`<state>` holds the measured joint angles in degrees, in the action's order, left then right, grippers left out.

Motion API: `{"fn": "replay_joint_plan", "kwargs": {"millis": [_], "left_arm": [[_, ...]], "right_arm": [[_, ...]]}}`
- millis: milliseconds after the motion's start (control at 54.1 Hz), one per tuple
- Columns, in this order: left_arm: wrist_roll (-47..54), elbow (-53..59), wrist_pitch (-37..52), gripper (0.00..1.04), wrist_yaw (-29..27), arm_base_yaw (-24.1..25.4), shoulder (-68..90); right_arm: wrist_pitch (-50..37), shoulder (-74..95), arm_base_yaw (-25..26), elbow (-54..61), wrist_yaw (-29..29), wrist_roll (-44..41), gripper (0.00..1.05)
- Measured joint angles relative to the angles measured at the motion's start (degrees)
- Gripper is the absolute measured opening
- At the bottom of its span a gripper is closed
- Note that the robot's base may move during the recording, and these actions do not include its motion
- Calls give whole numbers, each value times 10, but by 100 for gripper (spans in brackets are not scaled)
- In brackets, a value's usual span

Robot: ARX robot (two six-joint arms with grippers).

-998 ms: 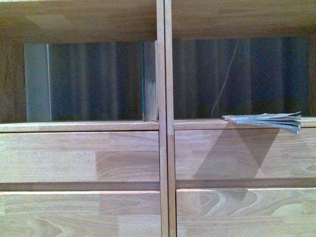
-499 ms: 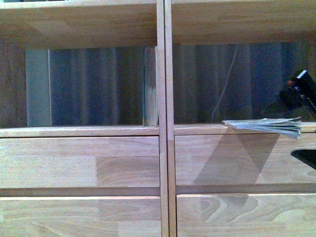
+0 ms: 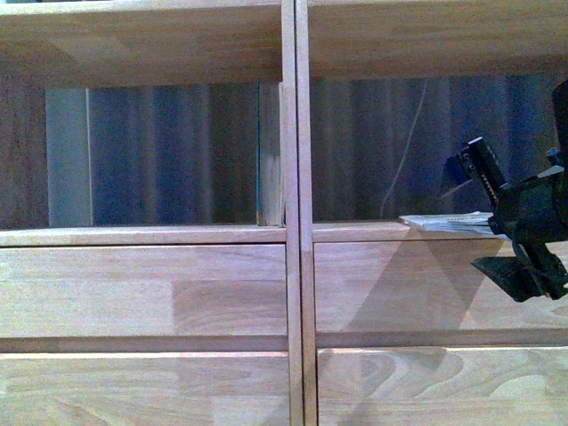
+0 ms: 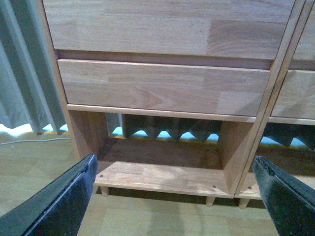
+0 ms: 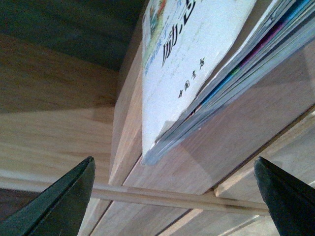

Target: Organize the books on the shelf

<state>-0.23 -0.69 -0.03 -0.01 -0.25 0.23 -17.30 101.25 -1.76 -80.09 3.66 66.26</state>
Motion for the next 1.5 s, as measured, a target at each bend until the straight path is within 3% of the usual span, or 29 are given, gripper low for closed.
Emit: {"fn": "replay_joint_plan", "kwargs": {"millis": [148,388,961,1276,1313,1350,1442,1498], "left_arm": [[0,0,0,97,0,0,0],[0,0,0,97,0,0,0],[0,0,0,97,0,0,0],[0,0,0,97,1,0,0],[0,-2,0,97,61,16,12],[-1,-10,14,97,183,64,49],[-13,-27,82,97,388,159,161],[-20,-39,125,97,460,195,213]], "right_arm": [[11,45,-1,-58,-30,33,98],[29,76,-2,-116,-49,7,98],[2,70,3,-94,-40,-44,10],[-106,-34,23,26,53,-91,7],[-120,-54,24,44,69,-95,7],[-137,-83,26,67,91,-102,7],[-167,-151,27,115,139,-114,7],[-181,-187,27,141,166,-122,7]]}}
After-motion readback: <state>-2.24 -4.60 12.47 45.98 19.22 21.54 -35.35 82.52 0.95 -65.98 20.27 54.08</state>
